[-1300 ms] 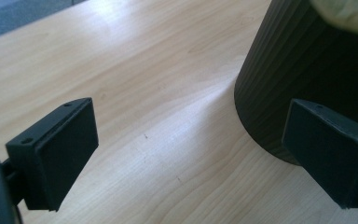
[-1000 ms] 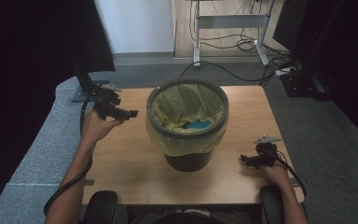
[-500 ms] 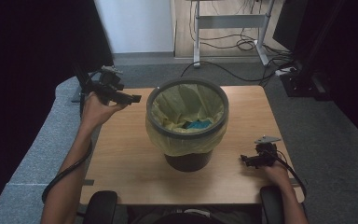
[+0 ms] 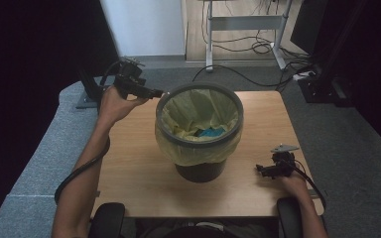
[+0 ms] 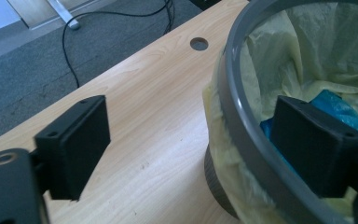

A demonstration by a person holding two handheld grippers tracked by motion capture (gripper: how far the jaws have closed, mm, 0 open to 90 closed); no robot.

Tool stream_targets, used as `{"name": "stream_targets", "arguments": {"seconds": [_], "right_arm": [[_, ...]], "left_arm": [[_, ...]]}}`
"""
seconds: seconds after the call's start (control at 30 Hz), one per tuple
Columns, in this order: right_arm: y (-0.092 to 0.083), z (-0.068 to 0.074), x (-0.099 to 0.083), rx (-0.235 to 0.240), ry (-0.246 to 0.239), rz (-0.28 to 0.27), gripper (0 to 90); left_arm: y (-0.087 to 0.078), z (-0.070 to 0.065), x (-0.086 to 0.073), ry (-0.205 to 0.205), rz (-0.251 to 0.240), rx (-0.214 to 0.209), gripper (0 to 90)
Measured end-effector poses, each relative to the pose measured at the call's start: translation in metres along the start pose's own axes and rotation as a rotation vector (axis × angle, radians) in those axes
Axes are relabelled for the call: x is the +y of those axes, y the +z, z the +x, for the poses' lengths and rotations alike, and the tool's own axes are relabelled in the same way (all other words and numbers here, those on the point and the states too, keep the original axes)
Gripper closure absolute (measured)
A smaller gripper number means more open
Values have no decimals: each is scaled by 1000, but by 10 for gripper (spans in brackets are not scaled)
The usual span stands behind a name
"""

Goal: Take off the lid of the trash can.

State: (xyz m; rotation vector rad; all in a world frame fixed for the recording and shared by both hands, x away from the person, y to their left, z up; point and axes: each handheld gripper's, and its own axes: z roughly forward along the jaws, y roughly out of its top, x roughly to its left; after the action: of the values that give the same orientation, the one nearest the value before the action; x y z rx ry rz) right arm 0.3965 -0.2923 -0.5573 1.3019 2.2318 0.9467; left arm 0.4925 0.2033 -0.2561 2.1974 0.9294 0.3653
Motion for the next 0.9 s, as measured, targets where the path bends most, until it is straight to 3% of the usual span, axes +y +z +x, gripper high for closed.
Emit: {"name": "stream_targets", "arguments": {"seconds": [0.27, 0.4, 0.53, 0.63, 0.8, 0.9], "right_arm": [[0, 0, 0, 0, 0, 0, 0], [0, 0, 0, -1, 0, 0, 0], [0, 0, 0, -1, 0, 0, 0], [0, 0, 0, 0, 0, 0, 0], [0, 0, 0, 4, -5, -1, 0], [0, 0, 0, 5, -6, -1, 0]], "left_arm": [[20, -9, 13, 28, 28, -15, 243], [31, -16, 19, 59, 65, -4, 286], [42, -20, 21, 79, 109, 37, 356], [47, -20, 22, 62, 121, 27, 472], [51, -22, 23, 44, 135, -35, 668], [50, -25, 25, 37, 129, -31, 755]]}}
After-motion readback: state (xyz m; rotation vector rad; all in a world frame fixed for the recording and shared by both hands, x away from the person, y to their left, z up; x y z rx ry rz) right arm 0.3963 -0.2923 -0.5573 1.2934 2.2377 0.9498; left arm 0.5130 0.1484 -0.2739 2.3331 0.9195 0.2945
